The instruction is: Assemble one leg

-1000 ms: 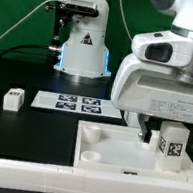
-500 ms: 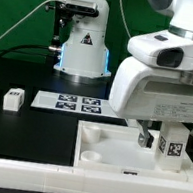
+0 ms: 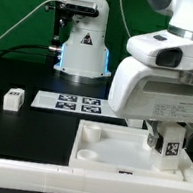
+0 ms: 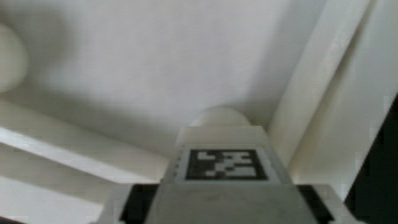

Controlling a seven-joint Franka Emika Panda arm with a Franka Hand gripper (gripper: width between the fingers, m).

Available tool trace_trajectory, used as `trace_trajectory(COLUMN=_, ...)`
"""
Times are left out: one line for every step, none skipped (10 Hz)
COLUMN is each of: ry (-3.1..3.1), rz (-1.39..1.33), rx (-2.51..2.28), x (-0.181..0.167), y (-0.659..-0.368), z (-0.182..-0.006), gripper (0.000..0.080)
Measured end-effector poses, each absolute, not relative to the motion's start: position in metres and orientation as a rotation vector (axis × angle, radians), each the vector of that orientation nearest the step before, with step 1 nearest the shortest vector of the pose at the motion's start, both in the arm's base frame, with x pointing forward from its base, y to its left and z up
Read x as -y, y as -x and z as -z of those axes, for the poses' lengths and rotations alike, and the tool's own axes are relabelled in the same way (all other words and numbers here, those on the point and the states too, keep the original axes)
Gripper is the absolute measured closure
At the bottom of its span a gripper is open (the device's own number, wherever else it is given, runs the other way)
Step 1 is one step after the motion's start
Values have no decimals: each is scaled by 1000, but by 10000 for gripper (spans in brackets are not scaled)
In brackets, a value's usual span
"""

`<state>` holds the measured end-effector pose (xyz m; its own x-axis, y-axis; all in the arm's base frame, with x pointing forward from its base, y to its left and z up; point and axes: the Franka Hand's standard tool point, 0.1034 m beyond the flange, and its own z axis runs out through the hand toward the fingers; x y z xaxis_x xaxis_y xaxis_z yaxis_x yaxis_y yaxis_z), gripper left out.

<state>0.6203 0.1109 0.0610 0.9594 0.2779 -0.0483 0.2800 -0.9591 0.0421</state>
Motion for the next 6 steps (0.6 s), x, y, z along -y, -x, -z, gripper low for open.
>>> trace_trajectory(ry=-3068, rz=64, rx=-388, x=-111, y=-620, z=-61, gripper=512)
trace_trajectory(ry=-3073, rz=62, rx=-336, x=-111, y=-620, z=-61, gripper=512)
trace_trajectory(ry=-3081, rz=61, rx=-263, x=-113, y=-620, z=-61, gripper=512)
trace_trajectory(ry=-3097, rz=58, rx=-9, x=-115, y=-619, z=-60, gripper=512)
trace_trajectory(ry=-3091, rz=55, rx=220, x=-116, y=-618, z=-60, gripper=511)
trace_trajectory(ry=-3076, rz=54, rx=430, x=-117, y=-618, z=-60, gripper=511)
